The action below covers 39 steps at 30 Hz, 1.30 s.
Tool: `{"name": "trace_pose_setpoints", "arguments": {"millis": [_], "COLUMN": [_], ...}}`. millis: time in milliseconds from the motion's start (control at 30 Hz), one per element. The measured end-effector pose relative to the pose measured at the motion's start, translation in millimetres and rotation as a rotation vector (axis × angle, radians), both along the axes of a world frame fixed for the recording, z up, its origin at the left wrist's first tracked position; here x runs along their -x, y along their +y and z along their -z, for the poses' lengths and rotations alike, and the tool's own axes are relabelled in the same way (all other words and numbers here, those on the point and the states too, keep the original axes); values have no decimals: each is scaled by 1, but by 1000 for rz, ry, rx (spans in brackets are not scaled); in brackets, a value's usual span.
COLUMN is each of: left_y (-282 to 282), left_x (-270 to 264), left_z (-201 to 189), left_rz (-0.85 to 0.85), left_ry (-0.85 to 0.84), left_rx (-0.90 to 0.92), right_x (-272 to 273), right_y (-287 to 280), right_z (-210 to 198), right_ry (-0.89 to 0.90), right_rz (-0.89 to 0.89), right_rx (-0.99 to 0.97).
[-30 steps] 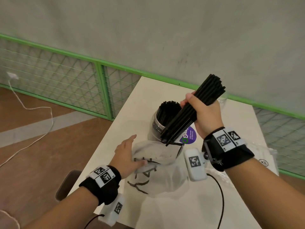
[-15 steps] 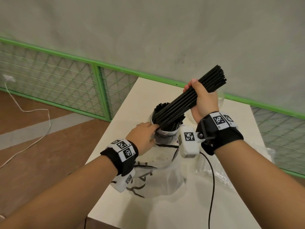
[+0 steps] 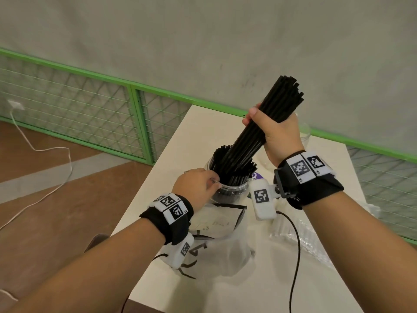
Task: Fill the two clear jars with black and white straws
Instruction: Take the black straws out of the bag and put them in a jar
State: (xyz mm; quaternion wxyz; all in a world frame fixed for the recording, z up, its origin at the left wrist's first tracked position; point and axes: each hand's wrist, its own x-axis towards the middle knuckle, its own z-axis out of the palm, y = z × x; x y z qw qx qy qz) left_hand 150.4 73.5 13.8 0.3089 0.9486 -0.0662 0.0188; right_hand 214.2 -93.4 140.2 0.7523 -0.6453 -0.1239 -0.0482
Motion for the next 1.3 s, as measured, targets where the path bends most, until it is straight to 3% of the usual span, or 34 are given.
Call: {"name": "trace_pose_setpoints", "arguments": {"millis": [233, 467, 633, 900, 1067, 1200, 1300], "left_y": [-8, -7, 1, 8, 9, 8, 6], "left_x": [-4, -53, -65, -62, -65, -64, -64], "left_z": [-20, -35, -36, -33, -34, -33, -35], "left_rz": [-172, 159, 172, 192, 189, 181, 169], "left_ry": [-89, 188, 194, 183, 209, 186, 174], "left_rx": [155, 85, 53, 131, 118, 119, 67], "right_x": [6, 14, 4, -13, -6, 29, 54], "right_y": [-22, -37, -29, -25, -24, -14, 1], "right_z": [-17, 6, 25, 32, 22, 18, 21], "right_ry": [-40, 110, 229, 217, 170, -37, -166], "right_rz": [34, 23, 102, 160, 115, 96, -33], "right_rx": [-266, -288, -367, -453, -350, 56, 243]}}
